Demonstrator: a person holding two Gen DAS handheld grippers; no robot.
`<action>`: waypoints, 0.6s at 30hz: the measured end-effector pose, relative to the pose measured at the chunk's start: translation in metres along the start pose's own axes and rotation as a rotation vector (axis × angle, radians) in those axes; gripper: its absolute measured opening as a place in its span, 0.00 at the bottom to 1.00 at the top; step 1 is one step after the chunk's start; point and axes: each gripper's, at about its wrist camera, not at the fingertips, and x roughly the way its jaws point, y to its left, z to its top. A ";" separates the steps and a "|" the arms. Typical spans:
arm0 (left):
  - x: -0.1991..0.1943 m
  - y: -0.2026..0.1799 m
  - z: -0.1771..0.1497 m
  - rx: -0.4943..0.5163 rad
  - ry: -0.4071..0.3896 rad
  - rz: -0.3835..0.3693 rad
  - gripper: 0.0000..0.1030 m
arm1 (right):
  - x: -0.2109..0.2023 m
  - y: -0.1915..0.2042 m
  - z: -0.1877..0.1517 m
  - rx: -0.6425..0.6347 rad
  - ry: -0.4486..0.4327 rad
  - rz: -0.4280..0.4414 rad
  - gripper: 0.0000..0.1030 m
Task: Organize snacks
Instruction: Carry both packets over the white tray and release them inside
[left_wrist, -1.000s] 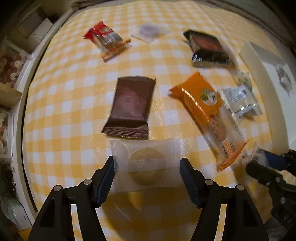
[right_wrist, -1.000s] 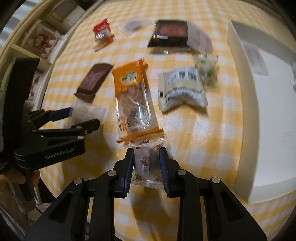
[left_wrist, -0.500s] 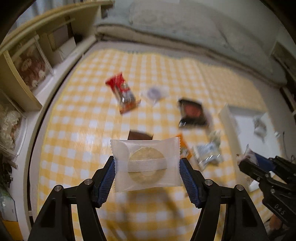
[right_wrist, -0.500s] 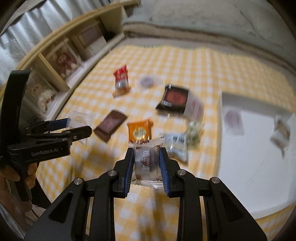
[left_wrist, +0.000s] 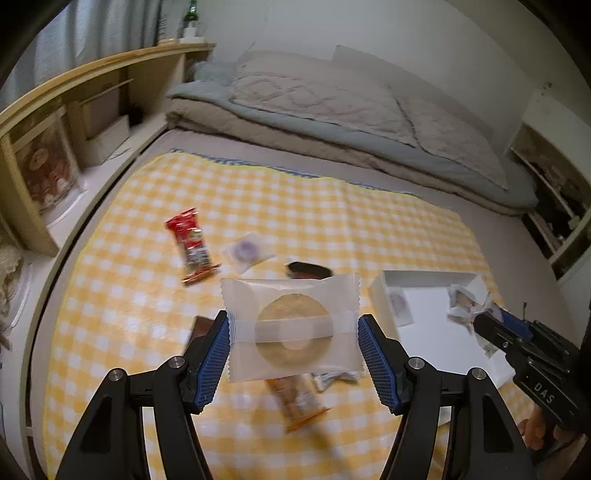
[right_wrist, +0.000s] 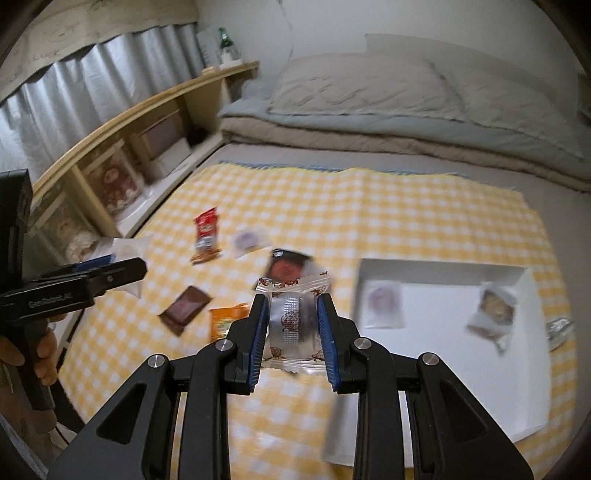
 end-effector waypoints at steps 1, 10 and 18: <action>0.002 -0.006 0.000 0.005 0.002 -0.012 0.64 | -0.003 -0.005 0.000 0.000 -0.004 -0.015 0.27; 0.033 -0.069 0.007 0.069 0.030 -0.089 0.64 | -0.023 -0.072 -0.010 0.045 0.004 -0.143 0.27; 0.074 -0.128 0.007 0.101 0.077 -0.137 0.64 | -0.038 -0.146 -0.021 0.172 0.028 -0.228 0.27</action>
